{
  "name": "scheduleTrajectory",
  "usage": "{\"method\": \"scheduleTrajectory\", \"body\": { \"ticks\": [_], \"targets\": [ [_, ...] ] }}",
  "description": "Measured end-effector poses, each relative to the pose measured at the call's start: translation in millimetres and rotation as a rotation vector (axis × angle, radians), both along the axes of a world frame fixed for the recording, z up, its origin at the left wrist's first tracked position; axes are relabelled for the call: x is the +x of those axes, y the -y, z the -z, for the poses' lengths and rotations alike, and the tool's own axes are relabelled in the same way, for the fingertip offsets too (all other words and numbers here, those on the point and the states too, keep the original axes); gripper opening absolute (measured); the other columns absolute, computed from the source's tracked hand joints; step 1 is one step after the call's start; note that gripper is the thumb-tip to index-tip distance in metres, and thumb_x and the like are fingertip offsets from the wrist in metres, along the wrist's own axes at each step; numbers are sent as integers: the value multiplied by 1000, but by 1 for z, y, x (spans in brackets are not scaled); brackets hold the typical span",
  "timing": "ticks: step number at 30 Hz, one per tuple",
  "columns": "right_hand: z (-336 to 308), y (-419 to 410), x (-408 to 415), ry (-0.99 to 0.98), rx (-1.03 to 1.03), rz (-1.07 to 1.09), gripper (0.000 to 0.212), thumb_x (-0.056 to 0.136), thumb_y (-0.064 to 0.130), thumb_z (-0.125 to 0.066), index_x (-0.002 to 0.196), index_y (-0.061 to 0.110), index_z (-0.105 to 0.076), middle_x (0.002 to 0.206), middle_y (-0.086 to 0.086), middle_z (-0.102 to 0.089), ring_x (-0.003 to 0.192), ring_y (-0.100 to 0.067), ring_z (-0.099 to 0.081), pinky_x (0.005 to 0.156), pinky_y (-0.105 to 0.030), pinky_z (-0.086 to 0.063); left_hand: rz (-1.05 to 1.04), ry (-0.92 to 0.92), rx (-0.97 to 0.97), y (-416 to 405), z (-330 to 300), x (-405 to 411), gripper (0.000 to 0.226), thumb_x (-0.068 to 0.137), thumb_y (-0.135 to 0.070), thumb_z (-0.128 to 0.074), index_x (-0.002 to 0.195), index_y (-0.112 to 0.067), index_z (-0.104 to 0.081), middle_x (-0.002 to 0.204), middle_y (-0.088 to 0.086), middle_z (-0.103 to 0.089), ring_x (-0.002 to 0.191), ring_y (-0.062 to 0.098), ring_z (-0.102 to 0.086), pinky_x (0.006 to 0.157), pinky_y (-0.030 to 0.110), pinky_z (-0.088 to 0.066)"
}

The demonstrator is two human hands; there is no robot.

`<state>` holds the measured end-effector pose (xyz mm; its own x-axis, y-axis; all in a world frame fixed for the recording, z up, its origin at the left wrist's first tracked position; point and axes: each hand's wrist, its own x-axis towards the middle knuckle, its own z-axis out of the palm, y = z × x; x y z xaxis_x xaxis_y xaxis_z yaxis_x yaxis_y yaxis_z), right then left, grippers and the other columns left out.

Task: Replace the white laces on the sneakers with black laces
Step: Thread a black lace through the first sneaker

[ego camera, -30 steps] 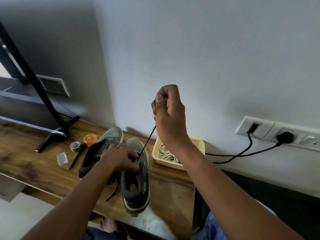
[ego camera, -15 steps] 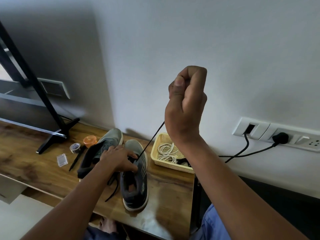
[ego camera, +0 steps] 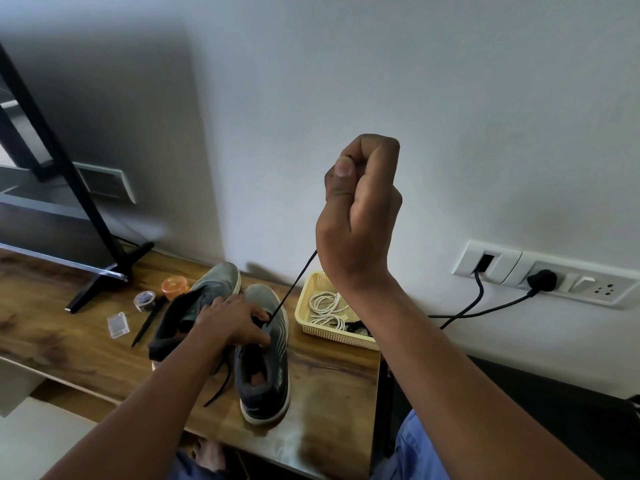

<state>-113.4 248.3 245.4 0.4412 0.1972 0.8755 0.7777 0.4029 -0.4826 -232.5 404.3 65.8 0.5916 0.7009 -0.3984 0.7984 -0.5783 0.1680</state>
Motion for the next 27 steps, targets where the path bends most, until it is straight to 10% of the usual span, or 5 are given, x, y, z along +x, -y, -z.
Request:
{"method": "scheduleTrajectory", "body": {
  "ticks": [9, 15, 20, 27],
  "targets": [
    [45, -27, -1, -54, -383, -98, 8, 98, 3, -56, 98, 11, -56, 67, 6, -55, 60, -14, -54, 59, -33, -46, 37, 123, 10, 4, -9, -15, 80, 77, -61, -73, 150, -43, -48, 154, 2, -47, 142, 29, -44, 116, 49, -41],
    [108, -50, 10, -141, -853, -154, 13, 94, 7, -67, 85, 16, -71, 73, 19, -63, 68, 11, -59, 62, -8, -40, -138, 200, 131, 21, -5, -37, 38, 79, -54, -79, 108, -32, -71, 99, -11, -71, 94, 12, -66, 79, 31, -53],
    [143, -62, 2, -156, -1026, -217, 12, 90, 4, -74, 97, 12, -80, 90, -2, -77, 82, -12, -73, 84, -36, -61, -175, 183, 142, 24, 4, -30, 32, 77, -54, -83, 91, -28, -70, 89, -9, -70, 87, 14, -67, 70, 28, -46],
    [181, -72, 0, -23, -1161, -259, 9, 88, 15, -77, 94, 17, -84, 87, -3, -79, 81, -17, -71, 75, -31, -55, -150, 202, 223, 19, 9, -17, 29, 75, -46, -76, 84, -19, -70, 82, 1, -71, 86, 24, -70, 70, 31, -51]
  ]
}}
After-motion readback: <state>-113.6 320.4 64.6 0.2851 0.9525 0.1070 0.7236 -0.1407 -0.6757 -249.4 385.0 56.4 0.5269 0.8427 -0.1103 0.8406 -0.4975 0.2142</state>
